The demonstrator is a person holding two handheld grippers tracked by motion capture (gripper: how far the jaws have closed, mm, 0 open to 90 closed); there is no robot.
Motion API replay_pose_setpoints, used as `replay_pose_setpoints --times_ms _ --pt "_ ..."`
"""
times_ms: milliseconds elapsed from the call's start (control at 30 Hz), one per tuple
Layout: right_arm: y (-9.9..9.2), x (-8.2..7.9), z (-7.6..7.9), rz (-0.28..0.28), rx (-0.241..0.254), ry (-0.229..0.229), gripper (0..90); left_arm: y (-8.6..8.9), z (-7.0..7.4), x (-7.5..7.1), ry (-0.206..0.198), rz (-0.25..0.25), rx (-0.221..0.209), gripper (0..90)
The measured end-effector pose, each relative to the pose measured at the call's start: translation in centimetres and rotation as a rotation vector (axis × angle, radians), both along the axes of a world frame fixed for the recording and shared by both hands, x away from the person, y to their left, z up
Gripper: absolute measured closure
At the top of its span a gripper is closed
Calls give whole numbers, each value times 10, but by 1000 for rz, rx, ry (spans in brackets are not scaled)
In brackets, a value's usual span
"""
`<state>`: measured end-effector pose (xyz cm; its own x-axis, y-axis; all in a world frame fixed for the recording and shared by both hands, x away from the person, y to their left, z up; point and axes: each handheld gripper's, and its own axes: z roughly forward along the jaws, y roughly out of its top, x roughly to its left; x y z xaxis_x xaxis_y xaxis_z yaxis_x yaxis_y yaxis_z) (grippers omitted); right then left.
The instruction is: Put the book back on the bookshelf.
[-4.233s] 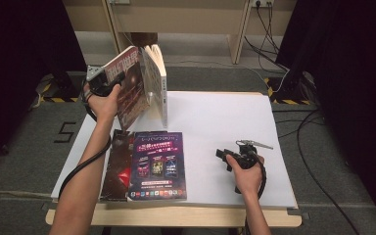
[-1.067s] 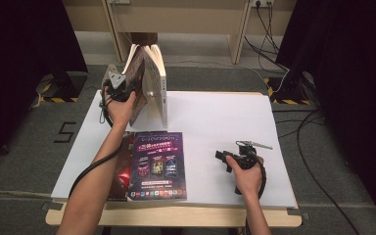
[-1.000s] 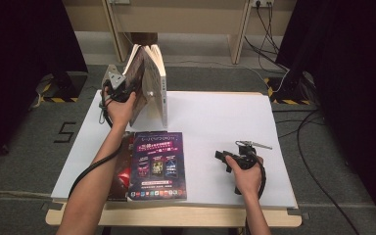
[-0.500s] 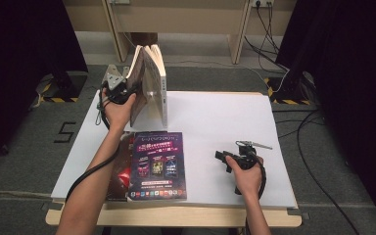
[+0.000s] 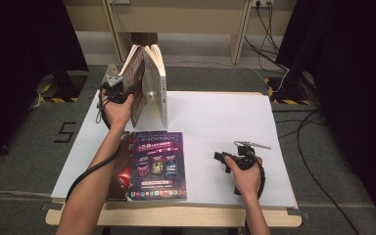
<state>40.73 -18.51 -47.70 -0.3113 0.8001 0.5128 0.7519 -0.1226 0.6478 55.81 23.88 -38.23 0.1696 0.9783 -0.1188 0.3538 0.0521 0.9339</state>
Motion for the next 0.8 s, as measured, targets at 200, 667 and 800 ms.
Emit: replay_pose_setpoints --times_ms 200,667,800 --pt "0 0 0 -1 1 2 566 -15 3 1 -6 -6 82 825" --pt "-1 -1 1 -6 5 2 565 -24 -5 -3 -42 -67 63 716" --pt "-1 -1 1 -8 4 1 565 -24 -4 -6 -43 -70 58 660"
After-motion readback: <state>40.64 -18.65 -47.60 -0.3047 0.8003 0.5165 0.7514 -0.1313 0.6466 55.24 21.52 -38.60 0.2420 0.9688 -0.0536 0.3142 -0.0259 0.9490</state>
